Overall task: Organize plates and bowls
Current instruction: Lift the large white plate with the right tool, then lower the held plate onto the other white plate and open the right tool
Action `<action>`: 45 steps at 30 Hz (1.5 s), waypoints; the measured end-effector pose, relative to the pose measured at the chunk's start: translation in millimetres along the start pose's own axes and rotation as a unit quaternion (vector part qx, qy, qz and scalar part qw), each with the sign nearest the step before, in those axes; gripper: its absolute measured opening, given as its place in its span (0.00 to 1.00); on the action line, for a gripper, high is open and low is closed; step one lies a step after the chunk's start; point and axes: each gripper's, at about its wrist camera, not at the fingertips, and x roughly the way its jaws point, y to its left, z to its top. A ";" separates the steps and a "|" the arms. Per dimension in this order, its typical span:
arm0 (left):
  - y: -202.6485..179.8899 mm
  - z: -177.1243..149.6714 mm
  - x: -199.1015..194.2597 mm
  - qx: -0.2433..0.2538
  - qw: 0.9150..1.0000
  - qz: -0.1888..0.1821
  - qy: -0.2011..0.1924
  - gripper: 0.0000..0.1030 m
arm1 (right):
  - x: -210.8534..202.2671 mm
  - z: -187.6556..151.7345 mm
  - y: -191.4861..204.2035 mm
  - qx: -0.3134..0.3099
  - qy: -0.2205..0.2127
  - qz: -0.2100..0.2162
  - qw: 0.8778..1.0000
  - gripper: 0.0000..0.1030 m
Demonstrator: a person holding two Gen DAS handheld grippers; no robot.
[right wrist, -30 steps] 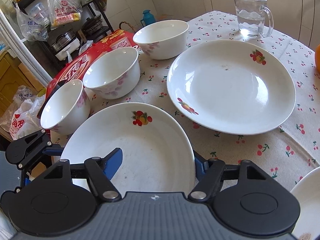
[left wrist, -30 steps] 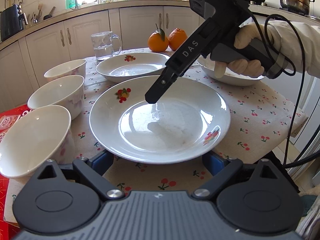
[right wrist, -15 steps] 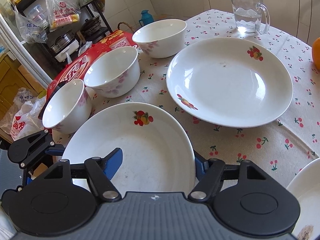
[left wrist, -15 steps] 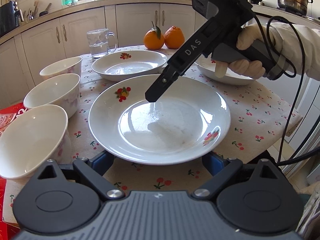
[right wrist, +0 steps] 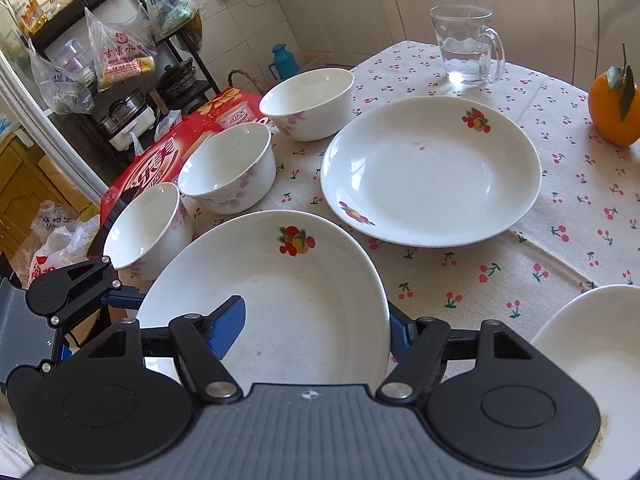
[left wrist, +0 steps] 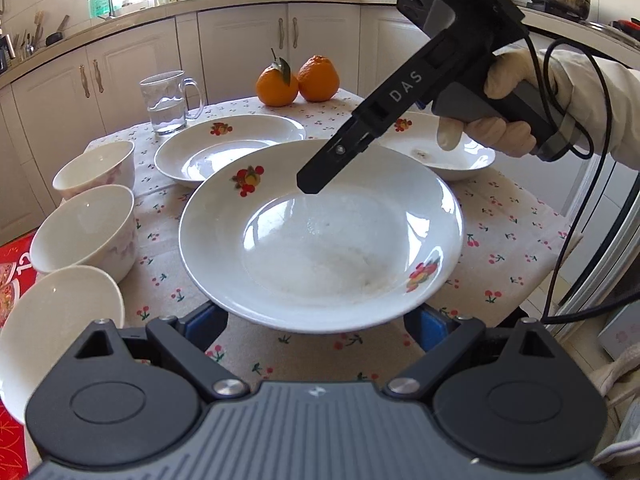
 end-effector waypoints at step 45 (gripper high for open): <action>-78.5 109.7 117.5 0.095 0.987 -0.125 0.018 0.91 | -129.0 -85.7 -134.3 0.139 -0.104 -0.129 0.976 0.75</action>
